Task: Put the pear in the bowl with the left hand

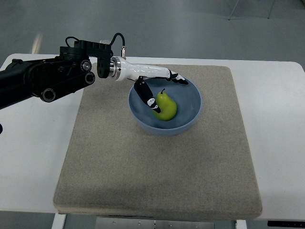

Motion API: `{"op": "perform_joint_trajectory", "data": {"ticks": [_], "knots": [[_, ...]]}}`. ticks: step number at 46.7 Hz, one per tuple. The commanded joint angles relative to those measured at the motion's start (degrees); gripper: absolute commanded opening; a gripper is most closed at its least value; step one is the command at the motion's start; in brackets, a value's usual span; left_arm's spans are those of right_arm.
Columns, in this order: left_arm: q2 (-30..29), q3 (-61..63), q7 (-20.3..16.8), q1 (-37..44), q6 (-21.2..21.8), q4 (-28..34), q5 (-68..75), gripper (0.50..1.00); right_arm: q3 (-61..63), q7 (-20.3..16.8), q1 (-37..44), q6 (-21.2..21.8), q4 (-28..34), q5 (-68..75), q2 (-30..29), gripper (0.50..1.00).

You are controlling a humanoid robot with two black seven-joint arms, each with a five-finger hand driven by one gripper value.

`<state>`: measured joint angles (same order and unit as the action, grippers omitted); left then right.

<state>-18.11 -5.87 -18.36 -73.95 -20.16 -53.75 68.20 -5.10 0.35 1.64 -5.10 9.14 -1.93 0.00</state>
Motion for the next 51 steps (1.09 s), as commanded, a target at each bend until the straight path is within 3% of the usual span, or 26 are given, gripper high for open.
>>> {"op": "perform_joint_trajectory", "data": {"ticks": [1, 16, 26, 33, 38, 51], "knots": [[-0.17, -0.37, 0.16, -1.11, 0.55, 0.39, 0.09, 0.988, 0.00, 0.00, -0.06, 0.00, 0.00, 0.00, 0.00, 0.924], [-0.17, -0.46, 0.16, -2.34, 8.11, 7.51, 0.18, 0.988, 0.00, 0.00, -0.06, 0.00, 0.00, 0.00, 0.00, 0.924], [-0.08, -0.46, 0.16, -2.34, 10.83, 13.40, -0.26, 0.986, 0.00, 0.00, 0.03, 0.00, 0.00, 0.00, 0.00, 0.926], [0.62, -0.72, 0.16, -1.82, 16.37, 18.67, -1.40, 0.986, 0.00, 0.00, -0.06, 0.00, 0.00, 0.00, 0.00, 0.924], [0.97, -1.51, 0.34, -1.29, 19.36, 21.84, -5.79, 0.986, 0.00, 0.00, -0.06, 0.00, 0.00, 0.00, 0.00, 0.926], [2.99, -1.51, 0.78, 1.52, 20.50, 28.78, -25.21, 0.986, 0.00, 0.00, 0.03, 0.00, 0.00, 0.00, 0.00, 0.924]]}}
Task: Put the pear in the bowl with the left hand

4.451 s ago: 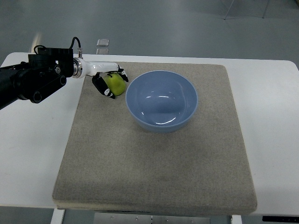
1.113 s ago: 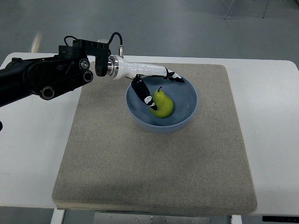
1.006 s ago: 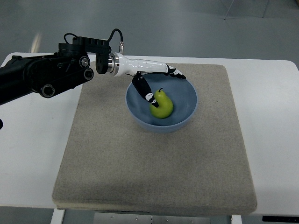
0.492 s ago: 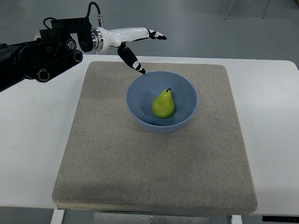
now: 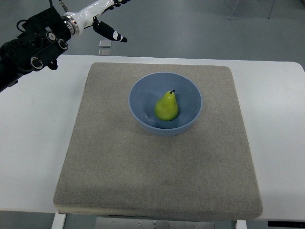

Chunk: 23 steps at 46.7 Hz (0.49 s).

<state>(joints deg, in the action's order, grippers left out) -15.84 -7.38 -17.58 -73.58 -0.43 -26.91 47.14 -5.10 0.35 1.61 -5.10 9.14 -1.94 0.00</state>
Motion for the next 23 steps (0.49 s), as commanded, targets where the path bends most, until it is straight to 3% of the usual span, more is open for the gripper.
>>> {"op": "perform_joint_trajectory", "data": {"ticks": [1, 5, 10, 23], "knots": [[1.07, 0.00, 0.00, 1.77, 1.40, 2.47, -5.38, 0.986, 0.00, 0.00, -0.02, 0.00, 0.00, 0.00, 0.00, 0.924], [3.18, -0.17, 0.00, 3.97, 4.73, 4.84, -10.21, 0.988, 0.00, 0.00, 0.06, 0.00, 0.00, 0.00, 0.00, 0.924], [4.59, -0.09, 0.00, 4.85, 5.88, 7.22, -18.73, 0.988, 0.00, 0.00, 0.06, 0.00, 0.00, 0.00, 0.00, 0.926], [6.26, -2.45, 0.00, 7.13, 5.71, 7.57, -32.54, 0.988, 0.00, 0.00, 0.06, 0.00, 0.00, 0.00, 0.00, 0.924]]}}
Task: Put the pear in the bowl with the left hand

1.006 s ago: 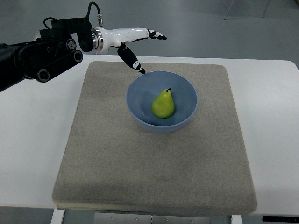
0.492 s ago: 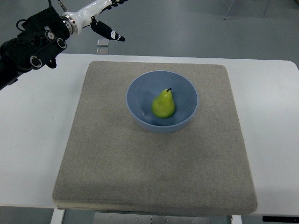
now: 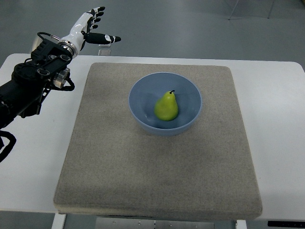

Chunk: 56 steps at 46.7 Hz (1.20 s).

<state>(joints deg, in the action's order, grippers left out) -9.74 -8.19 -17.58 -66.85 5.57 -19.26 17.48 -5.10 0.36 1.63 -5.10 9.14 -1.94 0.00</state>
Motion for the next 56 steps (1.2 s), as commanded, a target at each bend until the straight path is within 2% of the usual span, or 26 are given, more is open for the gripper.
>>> {"op": "perform_joint_trajectory", "data": {"ticks": [1, 15, 41, 56], "knots": [[0.16, -2.35, 0.00, 0.57, -0.56, -0.08, -3.68, 0.988, 0.00, -0.01, -0.05, 0.00, 0.00, 0.00, 0.00, 0.926], [0.42, -12.54, -0.09, 5.05, -3.37, 0.01, -5.62, 0.986, 0.00, -0.01, -0.05, 0.00, 0.00, 0.00, 0.00, 0.924], [-0.28, -23.35, -2.46, 9.28, -18.23, 0.01, -5.97, 0.981, 0.00, -0.01, 0.04, 0.00, 0.00, 0.00, 0.00, 0.926], [0.07, -24.59, -2.46, 9.80, -18.67, 1.16, -5.88, 0.988, 0.00, -0.01, 0.04, 0.00, 0.00, 0.00, 0.00, 0.926]]}}
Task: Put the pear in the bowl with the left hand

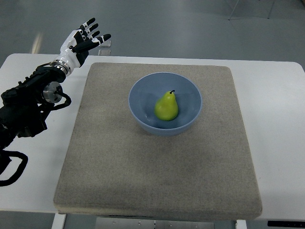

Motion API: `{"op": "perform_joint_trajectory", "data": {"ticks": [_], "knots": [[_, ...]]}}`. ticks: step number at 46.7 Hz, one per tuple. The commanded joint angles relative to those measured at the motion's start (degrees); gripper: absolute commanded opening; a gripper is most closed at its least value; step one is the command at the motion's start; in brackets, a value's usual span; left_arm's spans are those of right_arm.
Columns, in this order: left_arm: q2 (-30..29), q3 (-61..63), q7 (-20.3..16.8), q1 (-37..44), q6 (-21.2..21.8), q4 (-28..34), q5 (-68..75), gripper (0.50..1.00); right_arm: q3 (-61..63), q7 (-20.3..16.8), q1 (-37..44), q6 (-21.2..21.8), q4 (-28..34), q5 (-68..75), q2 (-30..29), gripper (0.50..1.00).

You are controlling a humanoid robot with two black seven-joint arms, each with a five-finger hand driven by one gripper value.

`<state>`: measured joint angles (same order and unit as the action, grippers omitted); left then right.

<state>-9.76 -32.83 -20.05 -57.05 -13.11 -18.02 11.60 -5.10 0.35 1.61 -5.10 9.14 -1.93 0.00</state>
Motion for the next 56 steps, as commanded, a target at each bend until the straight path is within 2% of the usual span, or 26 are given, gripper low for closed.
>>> {"op": "perform_joint_trajectory", "data": {"ticks": [1, 27, 32, 56], "knots": [[0.09, 0.05, 0.01, 0.01, 0.02, -0.09, 0.00, 0.990, 0.00, 0.00, -0.03, 0.00, 0.00, 0.00, 0.00, 0.924], [0.18, 0.05, 0.01, -0.43, 0.19, -0.61, 0.00, 0.990, 0.00, 0.00, -0.03, 0.08, 0.00, 0.17, 0.00, 0.924], [0.00, 0.05, 0.01, -0.69, 0.11, -0.70, 0.00, 0.990, -0.18, 0.00, -0.20, 0.70, 2.72, -0.26, 0.00, 0.926], [-0.17, 0.05, 0.01, -0.69, 0.19, -0.61, 0.00, 0.990, -0.18, -0.09, -0.11, 0.97, 3.52, -0.17, 0.00, 0.926]]}}
